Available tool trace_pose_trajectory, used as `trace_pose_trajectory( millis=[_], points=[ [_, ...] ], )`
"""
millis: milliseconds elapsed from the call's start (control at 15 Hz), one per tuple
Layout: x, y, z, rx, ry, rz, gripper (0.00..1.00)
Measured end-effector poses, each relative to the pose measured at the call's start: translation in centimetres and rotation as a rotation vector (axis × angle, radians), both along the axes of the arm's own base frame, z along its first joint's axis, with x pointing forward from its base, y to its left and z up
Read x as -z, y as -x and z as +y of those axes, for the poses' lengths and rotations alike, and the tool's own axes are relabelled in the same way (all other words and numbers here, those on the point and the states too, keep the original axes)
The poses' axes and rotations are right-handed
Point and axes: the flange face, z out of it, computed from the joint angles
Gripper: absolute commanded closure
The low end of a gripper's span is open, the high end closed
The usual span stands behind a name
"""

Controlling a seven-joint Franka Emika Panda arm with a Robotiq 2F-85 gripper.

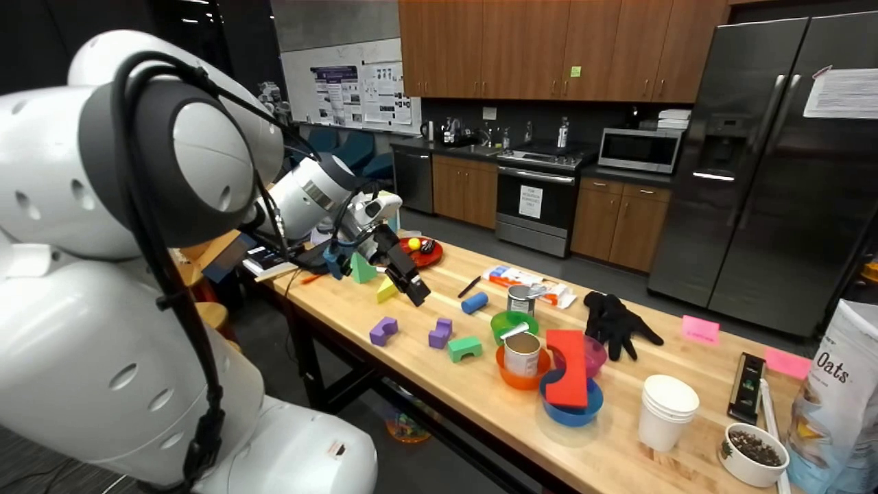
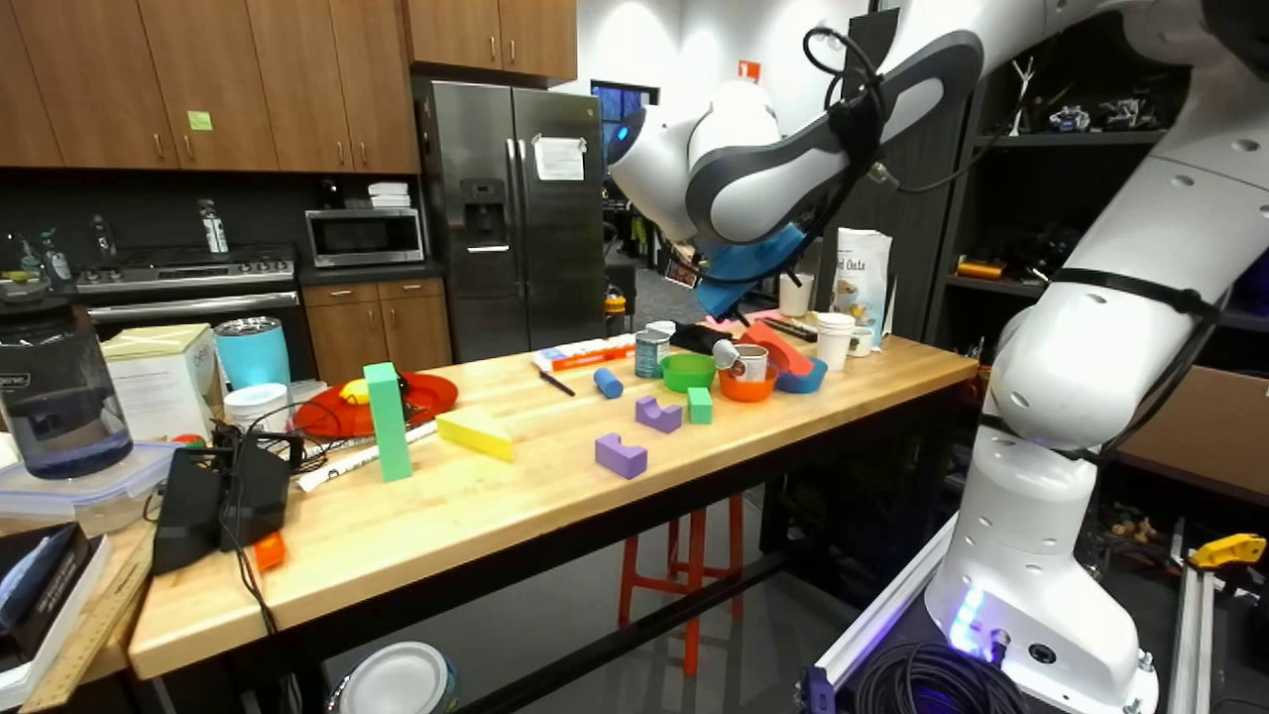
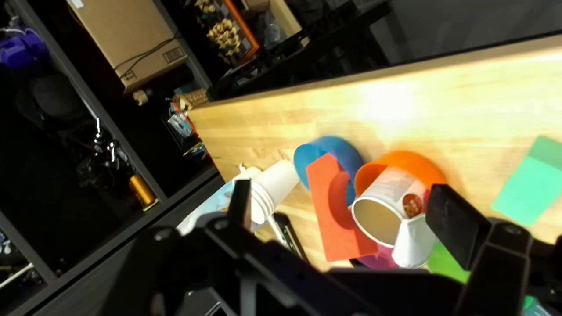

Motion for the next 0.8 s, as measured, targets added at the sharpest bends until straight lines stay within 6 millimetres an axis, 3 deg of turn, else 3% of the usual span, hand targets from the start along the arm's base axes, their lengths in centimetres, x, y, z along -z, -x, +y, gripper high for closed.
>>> trace_pose_trajectory(
  millis=[400,800],
  points=[
    [2.5,1.9,5.3,0.114,-0.152,0.030,0.00],
    [3.2,2.1,7.7,0.215,-0.255,0.060,0.00]
  ],
)
